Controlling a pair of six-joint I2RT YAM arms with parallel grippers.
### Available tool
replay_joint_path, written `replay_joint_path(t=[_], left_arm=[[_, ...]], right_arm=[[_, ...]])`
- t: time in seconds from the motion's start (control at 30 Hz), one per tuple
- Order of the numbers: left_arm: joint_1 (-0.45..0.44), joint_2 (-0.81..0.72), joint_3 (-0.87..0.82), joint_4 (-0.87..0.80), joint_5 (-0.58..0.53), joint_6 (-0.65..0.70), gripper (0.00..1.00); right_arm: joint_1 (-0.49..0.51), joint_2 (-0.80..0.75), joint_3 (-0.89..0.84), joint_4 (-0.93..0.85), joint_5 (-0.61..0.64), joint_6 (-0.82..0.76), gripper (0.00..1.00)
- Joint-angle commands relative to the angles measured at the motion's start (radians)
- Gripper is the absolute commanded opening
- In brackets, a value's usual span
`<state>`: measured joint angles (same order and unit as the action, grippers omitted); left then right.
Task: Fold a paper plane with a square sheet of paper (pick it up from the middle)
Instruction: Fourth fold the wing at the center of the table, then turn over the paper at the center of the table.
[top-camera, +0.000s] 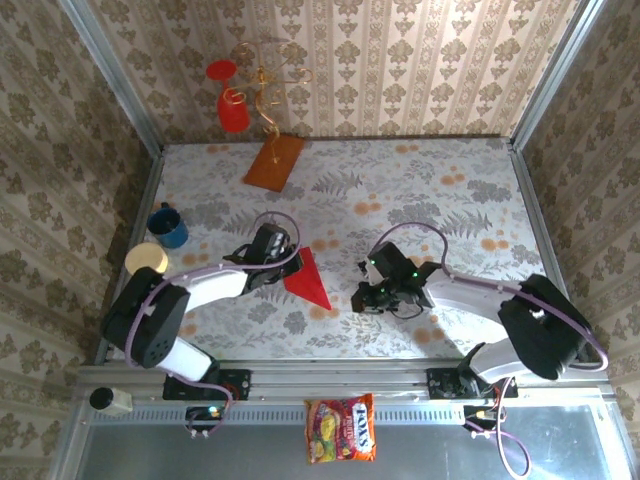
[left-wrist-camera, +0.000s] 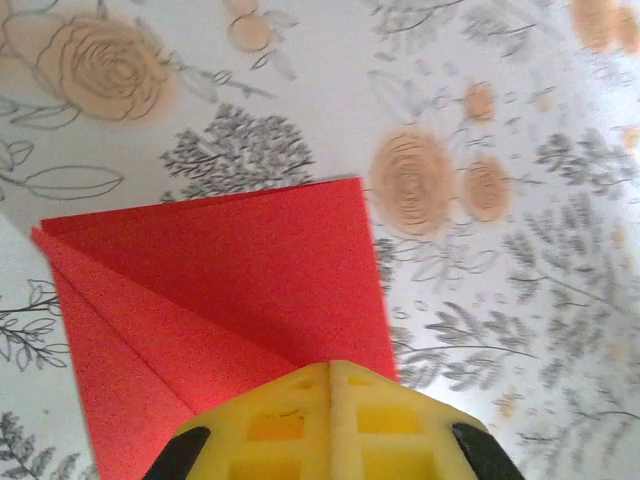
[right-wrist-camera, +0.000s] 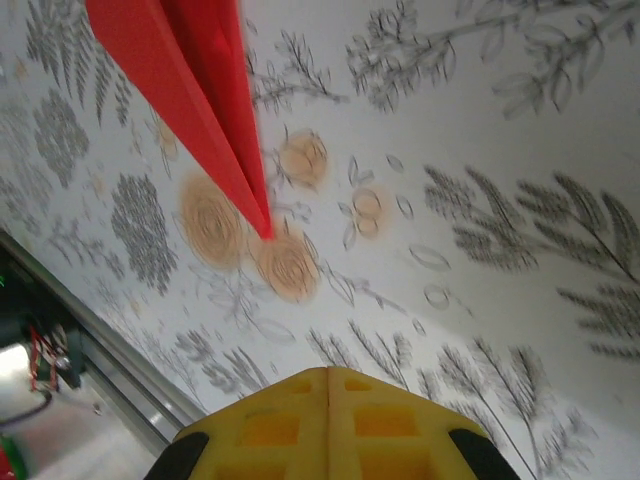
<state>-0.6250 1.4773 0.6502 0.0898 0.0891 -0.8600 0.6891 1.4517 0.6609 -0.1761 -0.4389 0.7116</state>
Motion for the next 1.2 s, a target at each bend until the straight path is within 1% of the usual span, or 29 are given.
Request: replay_joint_path(t=[0.0, 0.2, 0.4, 0.6, 0.87, 1.17], left_arm=[[-0.002, -0.041, 0.007, -0.042, 0.038, 0.026, 0.00], [-0.001, -0.034, -0.027, -0.016, 0.043, 0.041, 0.00], [0.014, 0.048, -0.017, 0.029, 0.046, 0.071, 0.00], [0.032, 0.133, -0.006, 0.060, 0.039, 0.095, 0.00], [0.051, 0.204, -0.059, 0.139, 0.055, 0.097, 0.00], [0.063, 0.203, -0.094, 0.168, 0.066, 0.094, 0.00]], right_arm=[[-0.002, 0.061, 0.021, 0.095, -0.054, 0.081, 0.05], [0.010, 0.126, 0.048, 0.171, -0.077, 0.120, 0.15], [0.034, 0.173, 0.072, 0.197, -0.076, 0.133, 0.22], [0.036, 0.222, 0.090, 0.220, -0.062, 0.129, 0.32], [0.036, 0.289, 0.113, 0.295, -0.086, 0.140, 0.34], [0.017, 0.324, 0.141, 0.361, -0.100, 0.177, 0.37]])
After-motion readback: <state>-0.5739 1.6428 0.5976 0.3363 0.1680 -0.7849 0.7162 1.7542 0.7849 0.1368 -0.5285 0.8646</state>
